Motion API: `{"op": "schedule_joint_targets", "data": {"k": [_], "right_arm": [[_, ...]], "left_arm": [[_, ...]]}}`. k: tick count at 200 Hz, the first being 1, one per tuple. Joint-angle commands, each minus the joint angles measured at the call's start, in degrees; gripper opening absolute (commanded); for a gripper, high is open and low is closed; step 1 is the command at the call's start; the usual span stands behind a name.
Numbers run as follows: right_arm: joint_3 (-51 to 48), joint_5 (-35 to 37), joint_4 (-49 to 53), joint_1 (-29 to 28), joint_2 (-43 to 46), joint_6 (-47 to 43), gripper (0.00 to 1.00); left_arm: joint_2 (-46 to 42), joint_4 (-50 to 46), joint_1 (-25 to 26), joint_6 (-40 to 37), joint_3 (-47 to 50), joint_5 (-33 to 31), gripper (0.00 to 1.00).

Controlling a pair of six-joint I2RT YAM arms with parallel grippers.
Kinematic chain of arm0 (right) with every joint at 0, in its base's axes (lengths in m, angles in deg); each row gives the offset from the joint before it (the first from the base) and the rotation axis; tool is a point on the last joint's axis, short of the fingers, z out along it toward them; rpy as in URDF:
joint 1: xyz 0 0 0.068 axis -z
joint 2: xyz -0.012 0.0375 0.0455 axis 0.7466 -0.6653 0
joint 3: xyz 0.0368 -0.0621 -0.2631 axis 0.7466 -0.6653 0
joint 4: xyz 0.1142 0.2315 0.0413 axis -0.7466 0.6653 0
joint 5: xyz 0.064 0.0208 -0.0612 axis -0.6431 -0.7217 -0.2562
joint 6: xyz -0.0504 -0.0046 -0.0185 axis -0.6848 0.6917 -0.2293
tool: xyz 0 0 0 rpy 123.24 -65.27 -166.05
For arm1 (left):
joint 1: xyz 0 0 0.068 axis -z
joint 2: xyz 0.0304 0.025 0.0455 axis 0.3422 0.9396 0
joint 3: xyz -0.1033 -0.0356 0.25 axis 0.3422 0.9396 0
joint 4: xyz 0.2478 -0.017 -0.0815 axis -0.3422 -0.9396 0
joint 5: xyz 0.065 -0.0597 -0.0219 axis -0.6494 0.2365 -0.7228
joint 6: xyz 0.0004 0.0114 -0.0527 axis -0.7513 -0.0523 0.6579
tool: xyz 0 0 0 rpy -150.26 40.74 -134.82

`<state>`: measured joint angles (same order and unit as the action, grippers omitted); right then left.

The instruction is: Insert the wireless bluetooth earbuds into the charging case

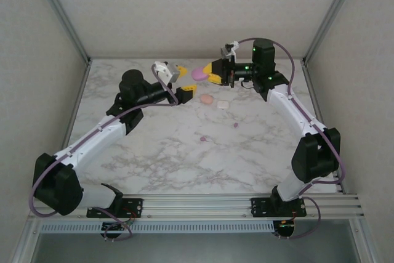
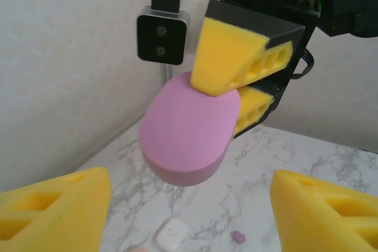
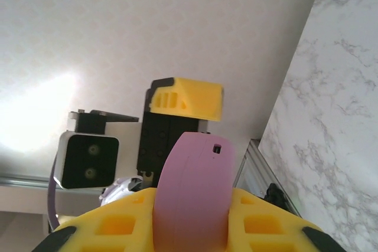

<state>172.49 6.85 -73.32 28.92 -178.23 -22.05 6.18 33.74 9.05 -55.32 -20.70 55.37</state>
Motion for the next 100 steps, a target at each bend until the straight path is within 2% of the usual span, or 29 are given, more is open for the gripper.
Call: {"op": "schedule_joint_targets", "data": {"k": [1,46,100], "right_arm": [[-0.5,-2.6,-5.4,-0.1,2.6,4.3,0.17],[-0.4,-3.2,-4.7,-0.4,3.1,4.1,0.18],[-0.2,-3.3,-4.6,-0.5,3.4,3.8,0.18]], "left_arm": [[1.9,4.2,0.6,0.8,-2.3,2.3,0.71],[3.9,8.0,0.7,2.7,-3.9,2.4,0.7],[4.5,2.5,1.7,0.9,-7.1,6.0,0.53]]}}
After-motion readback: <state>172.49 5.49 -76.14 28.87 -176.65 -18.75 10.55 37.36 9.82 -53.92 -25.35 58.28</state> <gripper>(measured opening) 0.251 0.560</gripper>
